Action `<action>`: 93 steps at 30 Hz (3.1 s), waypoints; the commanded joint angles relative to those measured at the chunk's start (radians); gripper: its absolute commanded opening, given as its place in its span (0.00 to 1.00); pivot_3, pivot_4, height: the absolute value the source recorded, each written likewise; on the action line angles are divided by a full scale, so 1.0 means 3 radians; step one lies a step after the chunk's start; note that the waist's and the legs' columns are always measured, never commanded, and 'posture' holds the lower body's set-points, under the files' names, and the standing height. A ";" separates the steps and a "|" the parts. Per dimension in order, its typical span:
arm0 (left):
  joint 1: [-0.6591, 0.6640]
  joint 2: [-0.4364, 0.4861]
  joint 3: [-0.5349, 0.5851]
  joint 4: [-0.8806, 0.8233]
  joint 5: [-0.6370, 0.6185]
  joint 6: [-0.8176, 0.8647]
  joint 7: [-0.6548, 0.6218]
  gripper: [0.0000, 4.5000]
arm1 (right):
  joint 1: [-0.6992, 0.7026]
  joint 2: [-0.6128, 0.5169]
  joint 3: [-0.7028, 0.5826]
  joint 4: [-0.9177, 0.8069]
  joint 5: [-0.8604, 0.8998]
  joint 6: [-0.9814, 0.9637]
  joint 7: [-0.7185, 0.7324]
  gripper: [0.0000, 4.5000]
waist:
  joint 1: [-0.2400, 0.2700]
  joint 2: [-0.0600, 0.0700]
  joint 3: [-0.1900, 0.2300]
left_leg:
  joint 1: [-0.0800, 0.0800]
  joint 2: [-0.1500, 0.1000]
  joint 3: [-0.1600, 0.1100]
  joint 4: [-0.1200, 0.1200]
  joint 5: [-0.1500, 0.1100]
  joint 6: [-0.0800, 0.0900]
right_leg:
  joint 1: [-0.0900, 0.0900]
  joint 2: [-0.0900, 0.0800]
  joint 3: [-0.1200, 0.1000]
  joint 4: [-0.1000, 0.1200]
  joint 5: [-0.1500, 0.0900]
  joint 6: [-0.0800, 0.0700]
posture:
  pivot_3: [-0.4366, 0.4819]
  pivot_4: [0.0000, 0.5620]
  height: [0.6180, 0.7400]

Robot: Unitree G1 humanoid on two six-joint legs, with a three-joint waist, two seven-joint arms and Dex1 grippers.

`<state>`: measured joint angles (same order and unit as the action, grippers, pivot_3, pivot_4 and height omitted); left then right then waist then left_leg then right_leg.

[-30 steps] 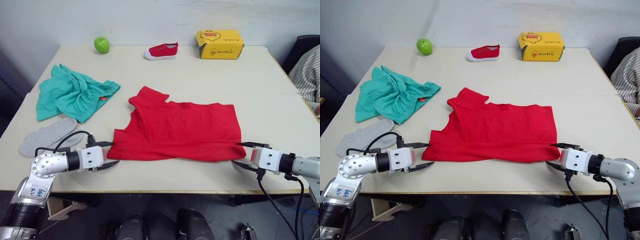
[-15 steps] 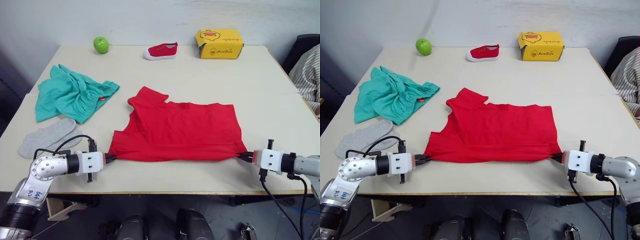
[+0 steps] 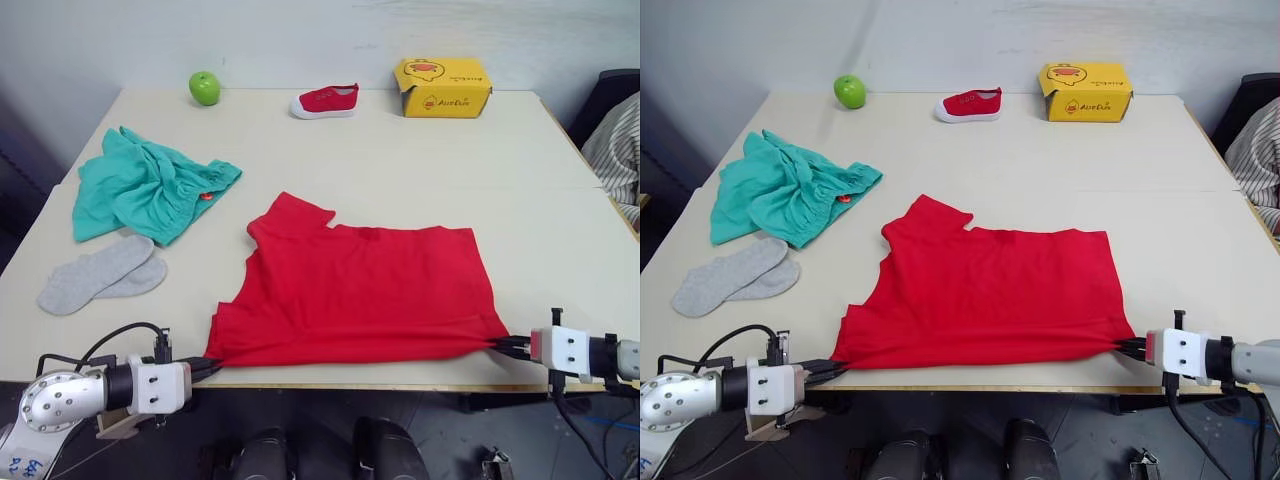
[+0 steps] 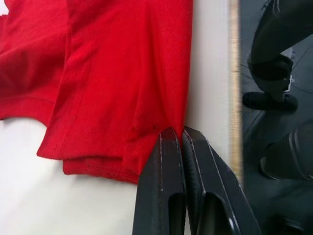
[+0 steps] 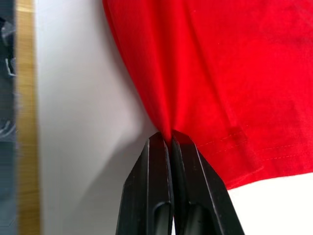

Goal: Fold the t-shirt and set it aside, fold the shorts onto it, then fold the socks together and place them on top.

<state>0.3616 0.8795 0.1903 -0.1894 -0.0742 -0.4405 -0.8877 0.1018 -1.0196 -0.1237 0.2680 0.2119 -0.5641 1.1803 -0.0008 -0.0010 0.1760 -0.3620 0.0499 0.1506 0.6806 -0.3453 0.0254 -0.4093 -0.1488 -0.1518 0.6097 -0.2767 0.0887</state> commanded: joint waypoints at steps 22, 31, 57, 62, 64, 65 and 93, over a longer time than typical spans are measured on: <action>0.0889 0.0398 0.1167 -0.0925 -0.1821 0.2310 -0.0682 0.58 | 0.0866 -0.0190 -0.0511 -0.1028 0.0832 0.1369 0.0464 0.46 | 0.0002 -0.0004 0.0005 | -0.0021 0.0004 -0.0011 0.0005 -0.0008 0.0014 | -0.0011 0.0007 0.0002 -0.0003 -0.0003 -0.0005 | 0.48 0.27 1.00; -0.0855 0.0667 0.0717 0.0109 -0.2046 0.3226 -0.0600 1.00 | -0.0115 -0.0433 -0.0540 -0.0574 0.1039 0.2337 0.0639 0.99 | -0.0010 0.0007 0.0012 | -0.0024 0.0001 -0.0010 0.0006 -0.0004 0.0017 | -0.0017 0.0013 -0.0015 0.0003 -0.0003 -0.0006 | 0.48 0.27 1.00; -0.4782 -0.0981 -0.0799 0.3953 -0.0393 0.3200 -0.0033 1.00 | -0.4051 0.0950 0.0627 0.3459 -0.0831 0.2120 -0.0355 0.99 | -0.0114 -0.0002 0.0026 | -0.0042 -0.0012 0.0039 0.0012 0.0038 -0.0021 | -0.0037 0.0054 0.0010 0.0041 0.0002 0.0006 | 0.48 0.27 1.00; -0.4874 -0.0972 -0.0791 0.4131 -0.0273 0.3090 -0.0121 1.00 | -0.4066 0.1058 0.0631 0.3507 -0.0928 0.2209 -0.0297 0.91 | -0.0148 -0.0002 0.0026 | -0.0039 -0.0011 0.0040 0.0011 0.0039 -0.0023 | -0.0038 0.0055 0.0013 0.0043 0.0002 0.0006 | 0.48 0.27 1.00; -0.4888 -0.0964 -0.0783 0.4152 -0.0240 0.3074 -0.0154 1.00 | -0.4047 0.1061 0.0652 0.3515 -0.0978 0.2192 -0.0267 0.80 | -0.0173 -0.0002 0.0026 | -0.0038 -0.0011 0.0041 0.0011 0.0039 -0.0023 | -0.0038 0.0055 0.0014 0.0045 0.0002 0.0006 | 0.48 0.27 1.00; -0.4891 -0.0961 -0.0776 0.4159 -0.0226 0.3070 -0.0167 1.00 | -0.4041 0.1064 0.0646 0.3511 -0.0989 0.2137 -0.0256 0.72 | -0.0179 -0.0002 0.0026 | -0.0038 -0.0011 0.0041 0.0011 0.0039 -0.0023 | -0.0038 0.0055 0.0014 0.0045 0.0002 0.0006 | 0.48 0.27 1.00; -0.5117 -0.1596 -0.0654 0.4730 0.0175 0.2316 0.0390 0.36 | -0.3760 0.1060 0.0352 0.3327 -0.0855 0.1945 0.0217 0.00 | -0.0139 -0.0003 0.0026 | -0.0030 -0.0011 0.0048 0.0012 0.0040 -0.0020 | -0.0038 0.0050 0.0028 0.0054 0.0003 0.0006 | 0.48 0.27 1.00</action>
<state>-1.1829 0.4044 -0.0219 1.2284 -0.0169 0.2806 -0.7758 -1.0469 -0.6780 -0.0105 1.2800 -0.0458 0.0204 1.2306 -0.0424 -0.0018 0.1837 -0.3709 0.0466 0.1648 0.6841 -0.3333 0.0194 -0.4206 -0.1337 -0.1435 0.6260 -0.2759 0.0906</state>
